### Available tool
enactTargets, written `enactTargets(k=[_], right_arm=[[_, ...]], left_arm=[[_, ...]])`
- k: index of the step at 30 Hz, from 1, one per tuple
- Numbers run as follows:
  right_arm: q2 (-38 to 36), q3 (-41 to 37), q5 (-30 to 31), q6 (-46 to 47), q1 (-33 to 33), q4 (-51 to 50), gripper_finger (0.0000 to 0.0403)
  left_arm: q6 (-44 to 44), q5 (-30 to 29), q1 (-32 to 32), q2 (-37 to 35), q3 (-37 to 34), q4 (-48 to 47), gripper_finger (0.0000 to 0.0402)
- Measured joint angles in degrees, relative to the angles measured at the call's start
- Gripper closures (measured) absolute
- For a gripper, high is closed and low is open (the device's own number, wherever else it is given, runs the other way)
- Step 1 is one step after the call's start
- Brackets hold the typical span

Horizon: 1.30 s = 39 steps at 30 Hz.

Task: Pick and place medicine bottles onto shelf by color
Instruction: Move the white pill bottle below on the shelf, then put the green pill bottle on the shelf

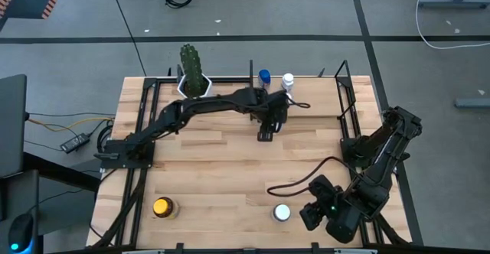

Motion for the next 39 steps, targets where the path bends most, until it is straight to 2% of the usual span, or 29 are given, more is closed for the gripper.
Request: enactTargets(k=[18, 31, 39], right_arm=[[0.0, 0.0, -0.4, 1.5, 0.0, 1.9, 0.0155], [0.0, 0.0, -0.4, 1.5, 0.0, 3.3, 0.0155], [0.0, 0.0, -0.3, 1.5, 0.0, 3.4, 0.0155]], left_arm=[[0.1, 0.1, -3.1, 5.2, 0.1, 4.1, 0.0206], [0.1, -1.6, -3.6, 5.4, 1.3, 3.7, 0.0172], [-0.2, -2.0, -3.6, 1.8, 1.4, 3.3, 0.0138]])
